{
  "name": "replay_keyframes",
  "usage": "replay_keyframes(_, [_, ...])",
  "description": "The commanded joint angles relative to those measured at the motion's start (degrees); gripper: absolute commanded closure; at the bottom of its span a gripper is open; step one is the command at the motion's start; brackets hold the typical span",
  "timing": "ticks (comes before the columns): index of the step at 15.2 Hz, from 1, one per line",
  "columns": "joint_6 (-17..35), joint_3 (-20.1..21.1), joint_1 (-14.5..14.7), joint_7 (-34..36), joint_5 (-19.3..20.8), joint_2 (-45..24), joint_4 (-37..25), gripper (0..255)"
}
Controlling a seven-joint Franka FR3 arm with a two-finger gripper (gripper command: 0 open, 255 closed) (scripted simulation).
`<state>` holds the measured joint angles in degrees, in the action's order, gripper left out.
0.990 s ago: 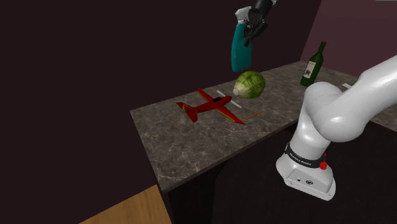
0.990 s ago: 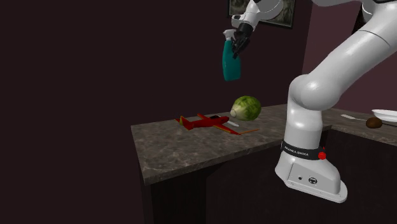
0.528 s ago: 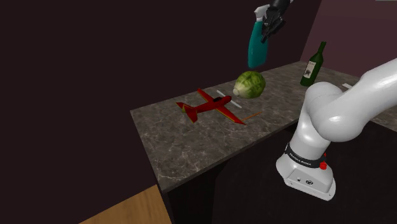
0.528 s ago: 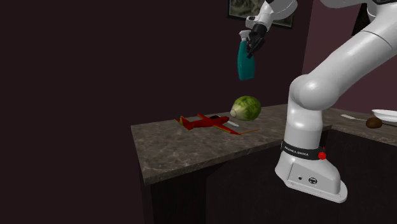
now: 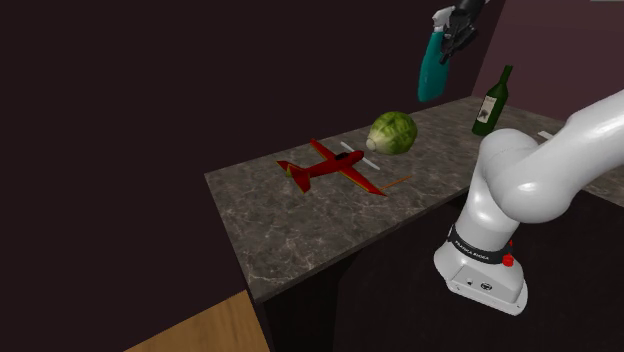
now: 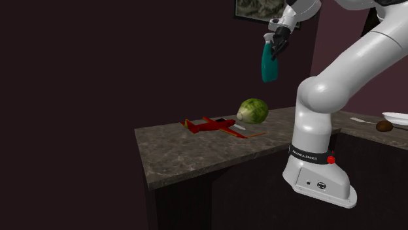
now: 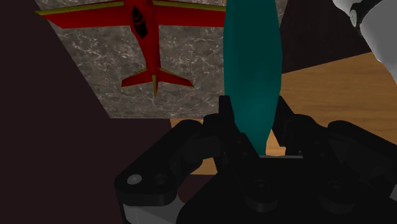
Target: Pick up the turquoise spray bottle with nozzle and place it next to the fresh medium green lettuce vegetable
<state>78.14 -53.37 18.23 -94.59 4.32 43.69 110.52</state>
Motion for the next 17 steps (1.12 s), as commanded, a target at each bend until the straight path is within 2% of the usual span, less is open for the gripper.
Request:
replay_keyframes(1, [-2.03,-3.03,0.75,-2.64,1.35,-0.45,-2.87,255])
replay_keyframes(5, [-5.85,-9.57,3.74,-7.56,3.64,-1.78,-9.65,255])
replay_keyframes(9, [-9.58,-16.65,8.35,-12.01,5.91,-2.75,-17.17,255])
replay_keyframes(17, [-4.21,-16.77,5.85,-12.81,7.87,-0.58,-9.74,255])
